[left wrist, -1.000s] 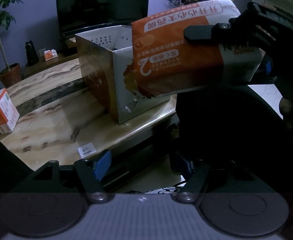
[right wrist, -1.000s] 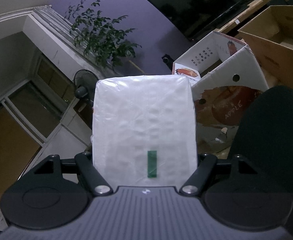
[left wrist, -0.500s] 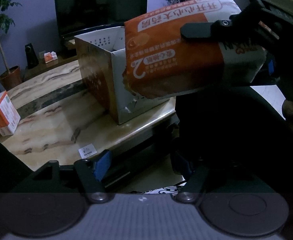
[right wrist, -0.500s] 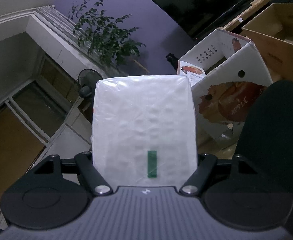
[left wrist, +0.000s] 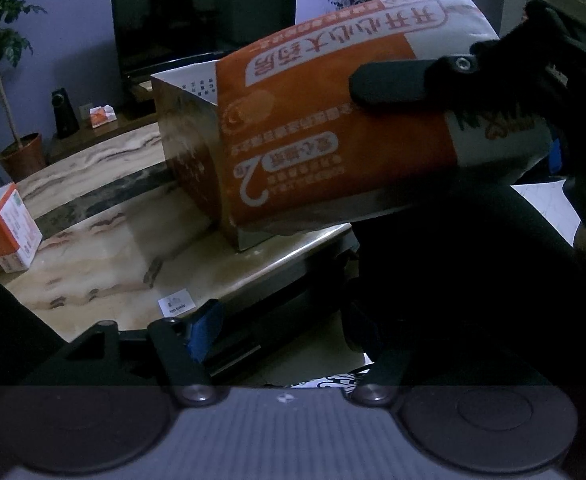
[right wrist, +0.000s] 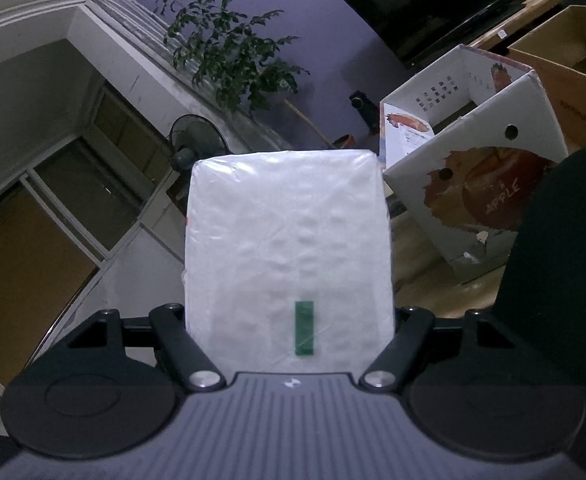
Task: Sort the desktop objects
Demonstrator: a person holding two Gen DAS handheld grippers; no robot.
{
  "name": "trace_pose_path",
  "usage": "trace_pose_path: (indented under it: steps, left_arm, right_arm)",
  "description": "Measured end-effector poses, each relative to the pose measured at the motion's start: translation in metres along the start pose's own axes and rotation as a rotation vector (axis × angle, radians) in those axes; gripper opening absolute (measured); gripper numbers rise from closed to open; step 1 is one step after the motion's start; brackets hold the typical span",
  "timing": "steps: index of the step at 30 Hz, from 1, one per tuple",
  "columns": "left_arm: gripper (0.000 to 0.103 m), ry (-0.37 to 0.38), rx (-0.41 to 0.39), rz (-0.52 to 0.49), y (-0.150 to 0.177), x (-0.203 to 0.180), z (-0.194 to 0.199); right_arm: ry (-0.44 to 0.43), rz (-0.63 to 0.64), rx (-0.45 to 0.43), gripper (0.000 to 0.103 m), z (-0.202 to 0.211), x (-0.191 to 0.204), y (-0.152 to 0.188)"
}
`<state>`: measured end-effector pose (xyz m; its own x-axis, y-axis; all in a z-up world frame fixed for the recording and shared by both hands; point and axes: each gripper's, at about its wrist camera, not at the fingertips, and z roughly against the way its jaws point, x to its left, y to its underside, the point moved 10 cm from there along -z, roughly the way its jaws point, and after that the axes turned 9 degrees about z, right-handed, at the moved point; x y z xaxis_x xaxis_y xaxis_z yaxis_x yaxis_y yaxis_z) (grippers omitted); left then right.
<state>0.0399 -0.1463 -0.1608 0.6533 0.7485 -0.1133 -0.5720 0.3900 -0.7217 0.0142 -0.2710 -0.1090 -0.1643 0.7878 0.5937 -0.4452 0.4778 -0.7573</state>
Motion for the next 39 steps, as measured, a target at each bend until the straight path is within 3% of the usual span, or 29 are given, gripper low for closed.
trace_pose_path:
  steps: [39]
  left_arm:
    - [0.072, -0.016, -0.007, -0.007, -0.001, 0.002, 0.000]
  right_arm:
    - [0.022, 0.001, -0.024, 0.075, 0.008, -0.004, -0.009]
